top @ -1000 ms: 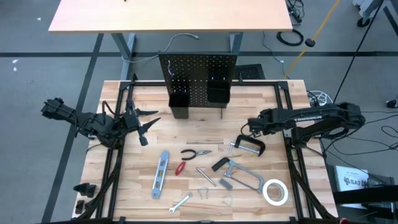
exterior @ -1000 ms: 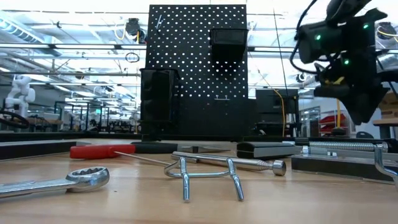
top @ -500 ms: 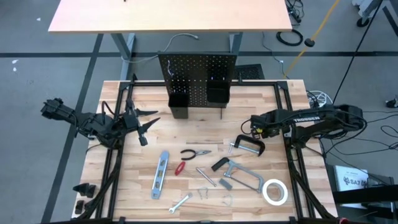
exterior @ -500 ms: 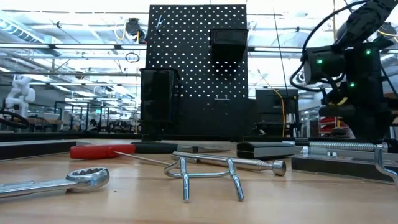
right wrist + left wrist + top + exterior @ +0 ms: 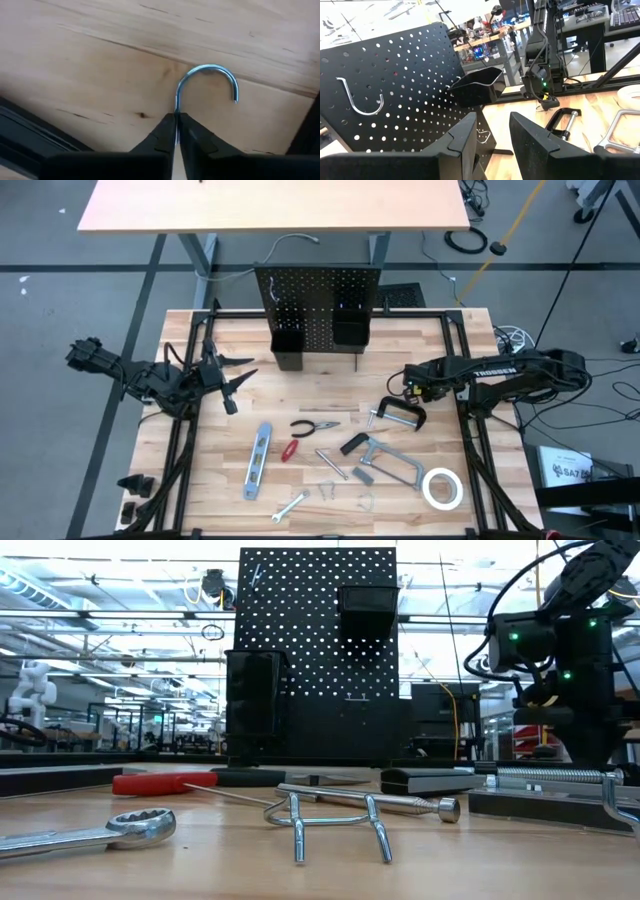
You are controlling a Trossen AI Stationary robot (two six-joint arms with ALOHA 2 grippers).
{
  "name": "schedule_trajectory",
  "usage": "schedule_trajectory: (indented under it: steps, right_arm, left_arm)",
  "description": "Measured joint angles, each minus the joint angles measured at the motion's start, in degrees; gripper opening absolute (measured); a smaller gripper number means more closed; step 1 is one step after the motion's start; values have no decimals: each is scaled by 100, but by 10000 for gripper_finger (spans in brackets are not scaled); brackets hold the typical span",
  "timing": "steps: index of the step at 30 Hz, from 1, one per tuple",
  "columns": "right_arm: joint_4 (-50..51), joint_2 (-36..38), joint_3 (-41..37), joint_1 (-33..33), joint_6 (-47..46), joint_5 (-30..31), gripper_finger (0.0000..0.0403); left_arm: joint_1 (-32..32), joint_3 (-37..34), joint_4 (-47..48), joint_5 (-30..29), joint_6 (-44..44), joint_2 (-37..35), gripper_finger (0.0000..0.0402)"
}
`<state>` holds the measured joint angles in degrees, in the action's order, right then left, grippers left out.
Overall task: Hang tools onto peg board
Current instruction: Insert the right silver hanger hook on the pegboard
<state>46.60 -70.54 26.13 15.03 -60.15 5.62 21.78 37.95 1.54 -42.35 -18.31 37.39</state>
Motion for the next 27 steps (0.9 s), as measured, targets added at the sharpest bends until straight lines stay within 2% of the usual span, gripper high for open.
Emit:
schedule_trajectory:
  steps: [11,16,27]
  right_arm:
    - [56,1,46,-4,531,26,2]
    - [526,176,373,-116,583,198,1]
    - [522,369,1407,-736,1066,196,1]
  left_arm:
    - [0,0,-2,0,-2,0,121]
    - [-1,0,-16,-2,-3,0,121]
    - [-1,0,-32,73,137,0,121]
